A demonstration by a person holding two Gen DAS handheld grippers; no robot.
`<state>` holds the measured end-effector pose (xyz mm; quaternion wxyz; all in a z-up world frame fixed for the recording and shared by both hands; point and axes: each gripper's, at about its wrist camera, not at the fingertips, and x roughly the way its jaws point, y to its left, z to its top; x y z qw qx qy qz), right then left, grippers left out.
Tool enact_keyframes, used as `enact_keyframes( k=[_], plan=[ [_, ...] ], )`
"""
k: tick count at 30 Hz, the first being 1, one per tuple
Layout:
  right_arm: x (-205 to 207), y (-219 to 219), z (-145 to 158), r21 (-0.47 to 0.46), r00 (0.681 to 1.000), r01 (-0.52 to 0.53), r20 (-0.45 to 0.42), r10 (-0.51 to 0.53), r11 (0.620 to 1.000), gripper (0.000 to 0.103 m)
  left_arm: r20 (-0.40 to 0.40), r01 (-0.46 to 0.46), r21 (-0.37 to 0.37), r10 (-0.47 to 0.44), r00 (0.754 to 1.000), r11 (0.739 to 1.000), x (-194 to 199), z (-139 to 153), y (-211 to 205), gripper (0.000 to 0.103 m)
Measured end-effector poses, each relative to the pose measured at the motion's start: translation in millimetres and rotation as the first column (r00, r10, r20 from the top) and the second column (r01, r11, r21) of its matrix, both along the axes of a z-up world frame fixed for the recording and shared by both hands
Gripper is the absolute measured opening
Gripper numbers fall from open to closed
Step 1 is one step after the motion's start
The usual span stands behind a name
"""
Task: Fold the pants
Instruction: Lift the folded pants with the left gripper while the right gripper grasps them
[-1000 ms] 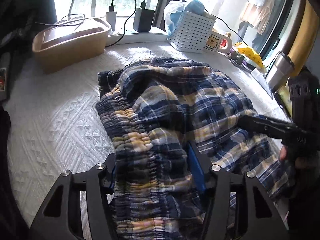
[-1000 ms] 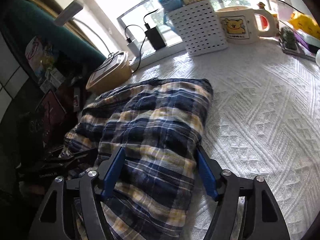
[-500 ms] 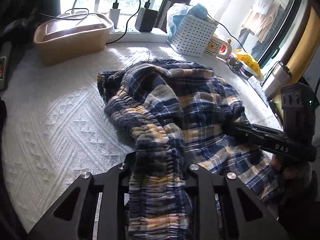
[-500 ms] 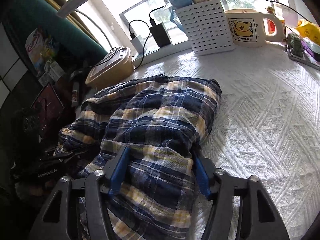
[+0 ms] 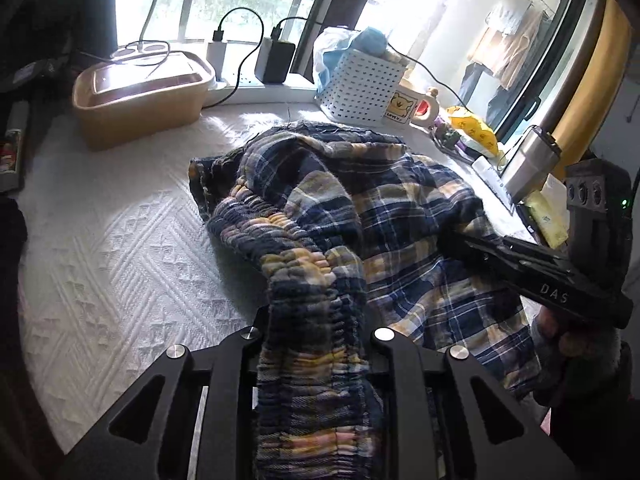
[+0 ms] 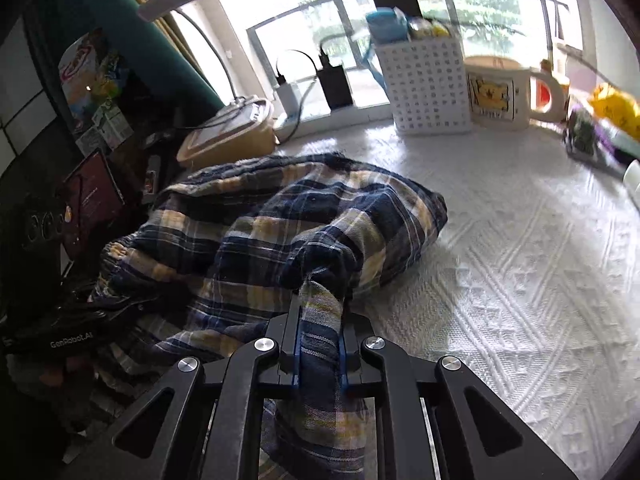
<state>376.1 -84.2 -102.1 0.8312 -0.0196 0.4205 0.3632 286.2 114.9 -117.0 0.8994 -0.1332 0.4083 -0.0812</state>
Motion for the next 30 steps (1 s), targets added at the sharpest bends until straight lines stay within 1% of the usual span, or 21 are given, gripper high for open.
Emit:
enact_keyframes(
  k=[5, 14, 23, 30],
  plan=[
    [-13, -1, 22, 0.003, 0.999, -0.012, 0.053, 0.012, 1.0, 0.013, 0.041, 0.002, 0.021, -0.003, 0.999, 1.0, -15, 15, -4, 0.019],
    [-40, 5, 62, 0.022, 0.988, -0.035, 0.15, 0.031, 0.999, 0.012, 0.124, -0.017, 0.03, 0.013, 0.992, 0.999, -46, 48, 4, 0.019],
    [-67, 20, 101, 0.038, 0.966, -0.069, 0.252, 0.058, 0.997, 0.013, 0.217, -0.042, 0.045, 0.031, 0.976, 0.998, -76, 77, 17, 0.019],
    [-88, 36, 131, 0.044, 0.939, -0.113, 0.33, 0.093, 0.993, 0.012, 0.28, -0.081, 0.053, 0.063, 0.958, 0.995, -97, 98, 29, 0.019]
  ],
)
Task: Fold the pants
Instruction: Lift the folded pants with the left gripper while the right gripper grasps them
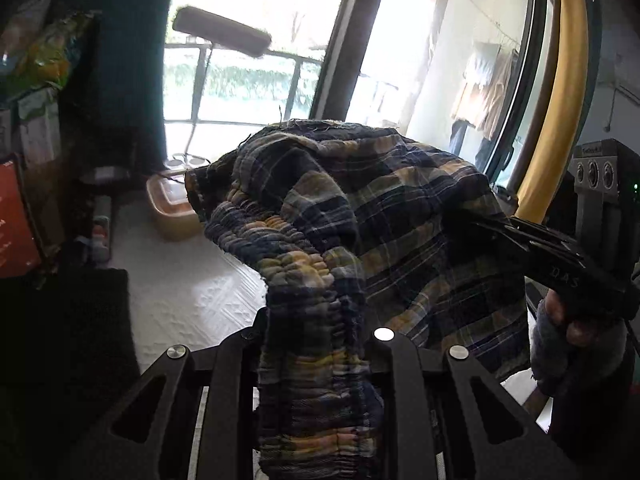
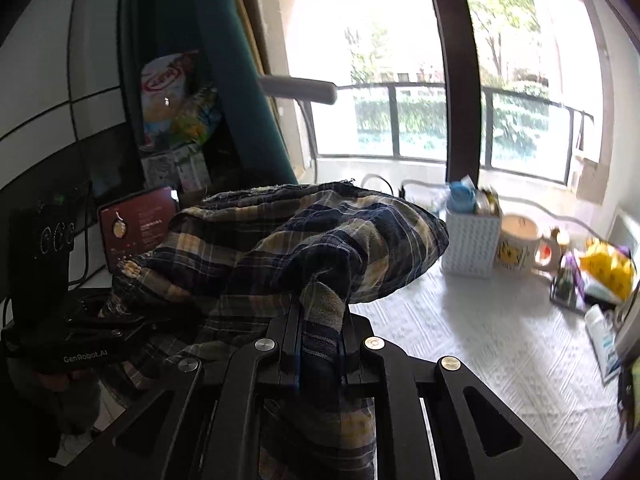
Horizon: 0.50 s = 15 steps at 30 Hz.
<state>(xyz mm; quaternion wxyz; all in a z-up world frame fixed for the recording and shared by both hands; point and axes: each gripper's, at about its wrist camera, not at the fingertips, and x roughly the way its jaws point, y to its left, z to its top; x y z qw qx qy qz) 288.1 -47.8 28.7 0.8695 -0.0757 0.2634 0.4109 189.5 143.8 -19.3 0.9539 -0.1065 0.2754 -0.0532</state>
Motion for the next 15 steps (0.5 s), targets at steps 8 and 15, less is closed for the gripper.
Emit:
enact_keyframes(
  k=[8, 15],
  plan=[
    [-18, 29, 25, 0.016, 0.996, -0.073, 0.057, 0.072, 0.997, 0.012, 0.077, -0.08, 0.027, 0.078, 0.994, 0.996, -33, 20, 23, 0.019],
    [-31, 70, 33, 0.047, 0.986, -0.16, 0.063, 0.157, 0.986, 0.012, 0.101, -0.18, 0.042, 0.175, 0.979, 0.983, -64, 24, 57, 0.019]
  ],
)
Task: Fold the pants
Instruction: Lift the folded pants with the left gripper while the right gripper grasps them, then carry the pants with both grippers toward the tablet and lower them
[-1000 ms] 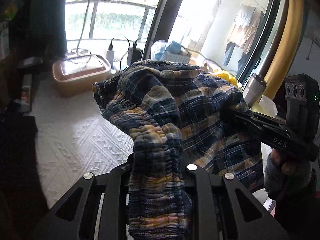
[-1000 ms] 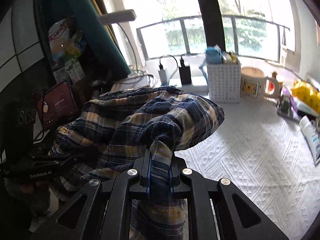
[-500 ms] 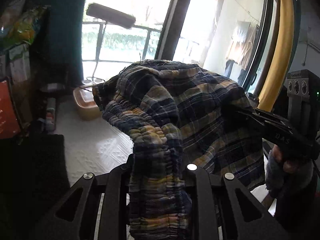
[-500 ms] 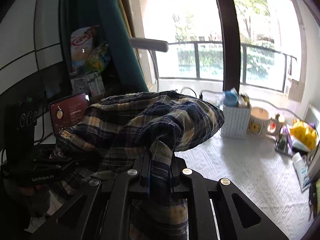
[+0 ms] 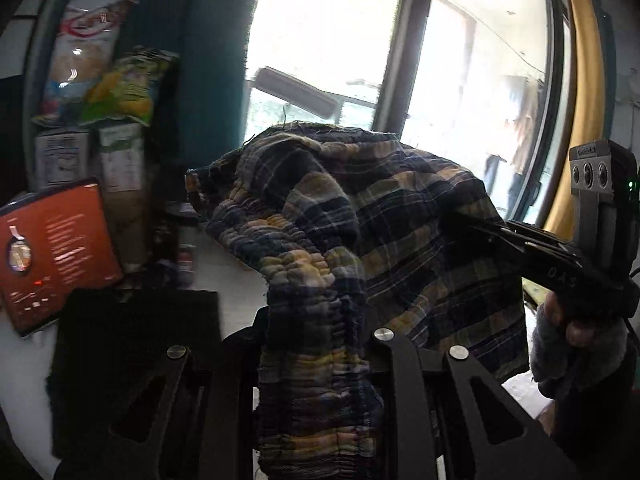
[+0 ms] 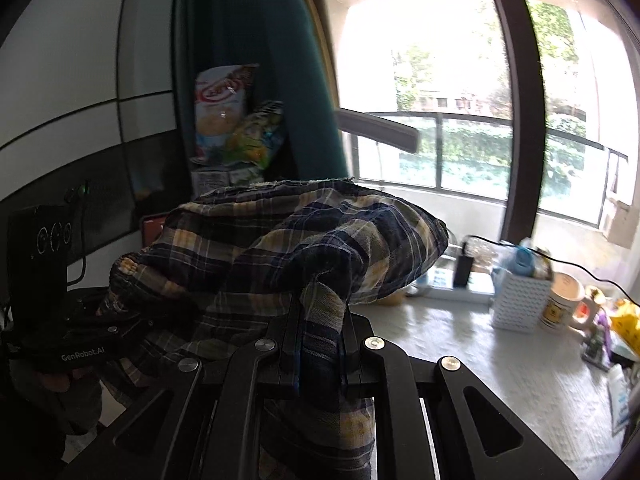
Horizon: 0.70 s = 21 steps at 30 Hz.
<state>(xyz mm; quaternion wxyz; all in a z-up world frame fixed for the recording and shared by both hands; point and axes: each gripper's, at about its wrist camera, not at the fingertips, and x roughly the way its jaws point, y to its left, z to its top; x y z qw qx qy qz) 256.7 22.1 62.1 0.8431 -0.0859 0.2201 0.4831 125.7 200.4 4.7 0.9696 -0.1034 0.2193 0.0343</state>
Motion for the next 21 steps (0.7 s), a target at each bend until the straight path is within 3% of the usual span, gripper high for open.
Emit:
enact_keyframes(
  k=[13, 21],
  plan=[
    [-35, 106, -6, 0.019, 0.984, -0.173, -0.037, 0.173, 0.985, 0.012, 0.014, -0.2, 0.039, 0.199, 0.98, 0.979, -58, -2, 75, 0.019],
    [-27, 173, -31, 0.016, 0.974, -0.182, -0.132, 0.183, 0.983, 0.012, -0.018, -0.246, 0.065, 0.248, 0.969, 0.967, -49, -8, 130, 0.019]
  ],
)
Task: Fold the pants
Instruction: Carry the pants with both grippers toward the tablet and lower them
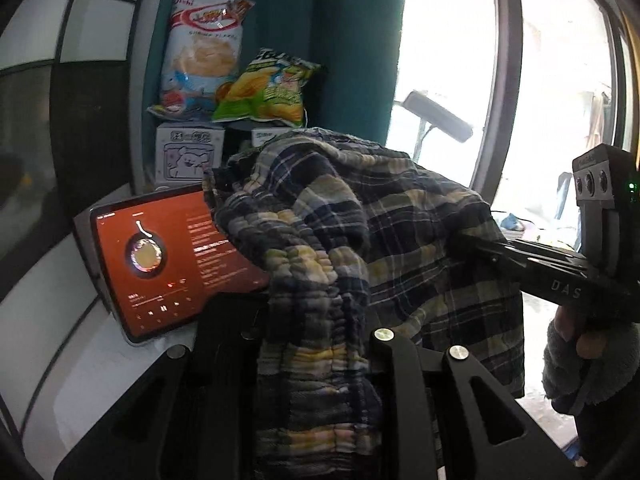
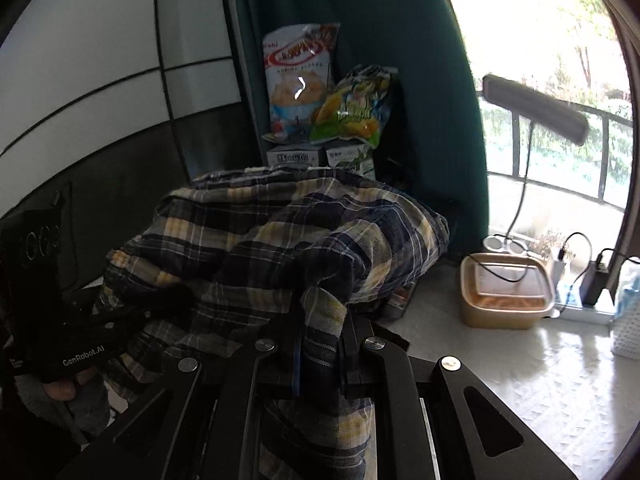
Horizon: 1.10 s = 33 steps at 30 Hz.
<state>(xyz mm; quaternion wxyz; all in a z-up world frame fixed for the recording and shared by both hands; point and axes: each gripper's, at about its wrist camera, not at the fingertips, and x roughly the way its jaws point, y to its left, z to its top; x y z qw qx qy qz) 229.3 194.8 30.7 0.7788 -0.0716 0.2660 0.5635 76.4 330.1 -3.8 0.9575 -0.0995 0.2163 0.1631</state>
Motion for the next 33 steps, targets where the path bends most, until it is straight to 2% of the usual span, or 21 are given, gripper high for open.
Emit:
enact_keyframes(
  k=[7, 9, 12, 17, 19, 20, 21, 22, 23, 25, 27, 30, 33],
  plan=[
    [11, 37, -33, -0.037, 0.997, 0.028, -0.075, -0.031, 0.999, 0.013, -0.065, -0.022, -0.068, 0.018, 0.998, 0.997, 17, -35, 42, 0.02],
    [14, 48, -52, -0.072, 0.996, 0.036, -0.074, -0.041, 0.997, 0.012, -0.1, -0.022, -0.092, 0.013, 0.995, 0.996, 24, -53, 52, 0.02],
    [23, 61, -86, -0.133, 0.991, 0.042, -0.124, -0.059, 0.99, 0.012, -0.153, -0.014, -0.119, -0.004, 0.988, 0.993, 34, -76, 60, 0.02],
    [33, 70, -126, -0.207, 0.984, 0.05, -0.156, -0.084, 0.977, 0.013, -0.23, -0.022, -0.137, -0.01, 0.973, 0.99, 47, -109, 68, 0.031],
    [40, 70, -138, -0.237, 0.982, 0.06, -0.158, -0.099, 0.97, 0.013, -0.253, -0.037, -0.131, 0.002, 0.967, 0.991, 50, -118, 71, 0.042],
    [42, 71, -141, -0.244, 0.982, 0.063, -0.16, -0.105, 0.968, 0.013, -0.262, -0.049, -0.129, 0.014, 0.965, 0.99, 50, -121, 72, 0.044],
    [46, 70, -146, -0.254, 0.98, 0.07, -0.163, -0.114, 0.965, 0.016, -0.266, -0.058, -0.131, 0.021, 0.964, 0.99, 50, -124, 74, 0.048],
    [50, 70, -149, -0.259, 0.978, 0.077, -0.167, -0.123, 0.963, 0.028, -0.269, -0.067, -0.133, 0.029, 0.963, 0.989, 47, -125, 75, 0.053],
    [54, 68, -150, -0.256, 0.977, 0.084, -0.168, -0.13, 0.963, 0.033, -0.27, -0.081, -0.129, 0.044, 0.962, 0.988, 45, -126, 76, 0.055],
    [64, 65, -150, -0.258, 0.975, 0.104, -0.164, -0.149, 0.96, 0.054, -0.27, -0.091, -0.115, 0.057, 0.961, 0.989, 41, -126, 77, 0.06],
    [73, 60, -150, -0.258, 0.97, 0.118, -0.174, -0.167, 0.959, 0.066, -0.278, -0.097, -0.101, 0.066, 0.958, 0.99, 36, -127, 80, 0.064],
    [80, 51, -151, -0.259, 0.969, 0.123, -0.177, -0.172, 0.958, 0.07, -0.29, -0.112, -0.042, 0.095, 0.952, 0.993, 30, -125, 79, 0.073],
    [84, 37, -151, -0.254, 0.967, 0.141, -0.172, -0.188, 0.957, 0.071, -0.302, -0.117, -0.008, 0.109, 0.947, 0.993, 29, -124, 82, 0.073]
  ],
)
